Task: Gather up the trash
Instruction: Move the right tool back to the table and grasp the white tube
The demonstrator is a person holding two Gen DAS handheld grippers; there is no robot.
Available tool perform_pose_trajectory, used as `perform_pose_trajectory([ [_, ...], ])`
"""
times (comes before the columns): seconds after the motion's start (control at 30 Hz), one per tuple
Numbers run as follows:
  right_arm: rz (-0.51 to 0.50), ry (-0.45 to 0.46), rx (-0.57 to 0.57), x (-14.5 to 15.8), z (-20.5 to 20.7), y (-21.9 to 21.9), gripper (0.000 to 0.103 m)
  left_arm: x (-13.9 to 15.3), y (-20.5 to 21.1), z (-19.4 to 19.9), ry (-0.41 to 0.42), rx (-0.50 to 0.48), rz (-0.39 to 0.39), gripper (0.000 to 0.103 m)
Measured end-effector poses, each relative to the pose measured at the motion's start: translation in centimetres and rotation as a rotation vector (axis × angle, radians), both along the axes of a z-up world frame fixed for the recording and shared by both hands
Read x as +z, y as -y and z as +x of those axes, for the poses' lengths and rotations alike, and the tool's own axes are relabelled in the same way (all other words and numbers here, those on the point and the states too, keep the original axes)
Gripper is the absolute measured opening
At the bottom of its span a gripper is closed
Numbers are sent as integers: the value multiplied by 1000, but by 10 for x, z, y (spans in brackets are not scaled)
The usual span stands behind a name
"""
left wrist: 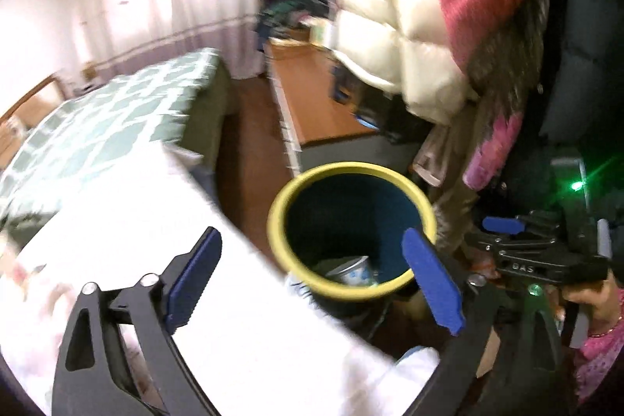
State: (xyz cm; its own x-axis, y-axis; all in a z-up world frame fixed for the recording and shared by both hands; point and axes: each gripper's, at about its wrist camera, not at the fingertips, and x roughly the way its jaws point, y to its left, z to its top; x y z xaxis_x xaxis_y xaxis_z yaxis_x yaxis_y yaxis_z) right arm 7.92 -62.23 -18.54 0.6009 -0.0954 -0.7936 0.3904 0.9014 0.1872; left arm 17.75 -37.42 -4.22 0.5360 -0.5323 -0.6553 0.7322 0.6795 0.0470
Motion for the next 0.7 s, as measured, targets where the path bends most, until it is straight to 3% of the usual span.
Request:
perform_pose_trajectory([
  [0.23,-7,9,177,6,25,-76,44,23,-157,-17,10,354,-100,98],
  [0.4,-6,26,342,15,44,-146,44,23,-252,-43,54,584,-111,98],
  [0.7,7,70,567,40,70,-259,44,8,-344,-69,31,714,-188,98],
])
